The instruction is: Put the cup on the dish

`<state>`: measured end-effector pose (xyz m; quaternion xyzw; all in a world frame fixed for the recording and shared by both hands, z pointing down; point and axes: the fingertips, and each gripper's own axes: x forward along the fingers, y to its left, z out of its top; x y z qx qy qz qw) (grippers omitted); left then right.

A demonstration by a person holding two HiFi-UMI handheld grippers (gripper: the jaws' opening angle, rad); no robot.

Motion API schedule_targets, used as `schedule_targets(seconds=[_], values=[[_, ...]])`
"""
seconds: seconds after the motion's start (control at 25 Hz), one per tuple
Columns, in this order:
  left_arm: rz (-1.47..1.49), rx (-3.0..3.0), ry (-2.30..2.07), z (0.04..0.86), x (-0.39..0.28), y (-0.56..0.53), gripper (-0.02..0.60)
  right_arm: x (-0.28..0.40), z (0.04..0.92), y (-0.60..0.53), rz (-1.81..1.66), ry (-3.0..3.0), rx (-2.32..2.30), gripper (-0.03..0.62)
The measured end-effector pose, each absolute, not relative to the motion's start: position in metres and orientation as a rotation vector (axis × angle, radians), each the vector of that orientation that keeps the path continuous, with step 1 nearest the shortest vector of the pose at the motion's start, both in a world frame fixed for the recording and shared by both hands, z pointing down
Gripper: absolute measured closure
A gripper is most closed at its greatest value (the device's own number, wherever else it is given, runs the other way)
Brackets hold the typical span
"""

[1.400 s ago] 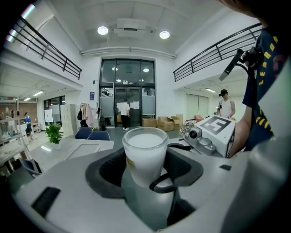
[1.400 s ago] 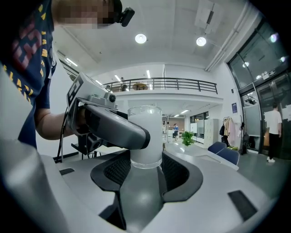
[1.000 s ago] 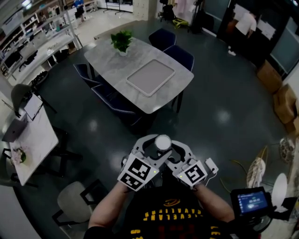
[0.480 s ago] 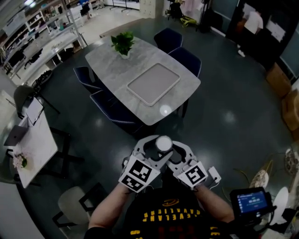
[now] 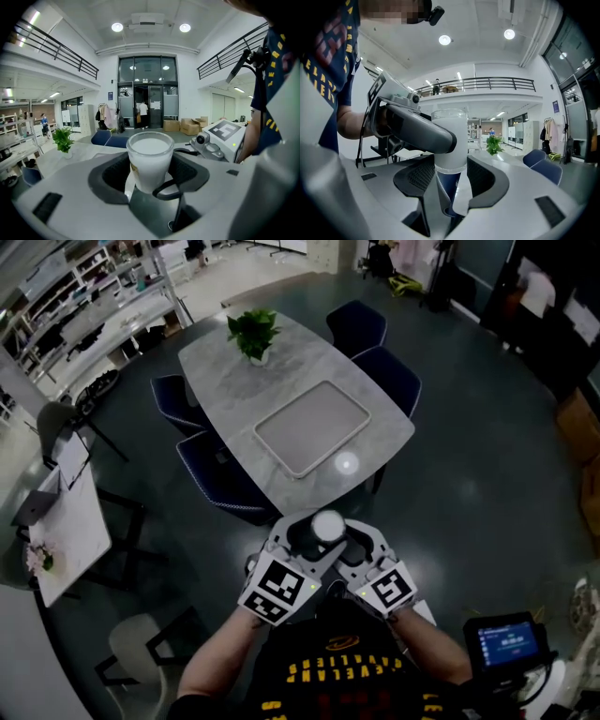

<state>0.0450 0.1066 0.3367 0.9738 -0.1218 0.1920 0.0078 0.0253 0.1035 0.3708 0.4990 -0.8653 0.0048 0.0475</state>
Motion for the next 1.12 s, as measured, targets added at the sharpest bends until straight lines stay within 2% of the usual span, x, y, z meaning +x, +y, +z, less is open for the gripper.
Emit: schedule_targets(seconds=[1.12], values=[[0.653, 3.003, -0.39, 0.365, 0.158, 0.011, 0.321, 0.14, 0.4, 0.01, 0.036, -2.61, 1.473, 0.378]])
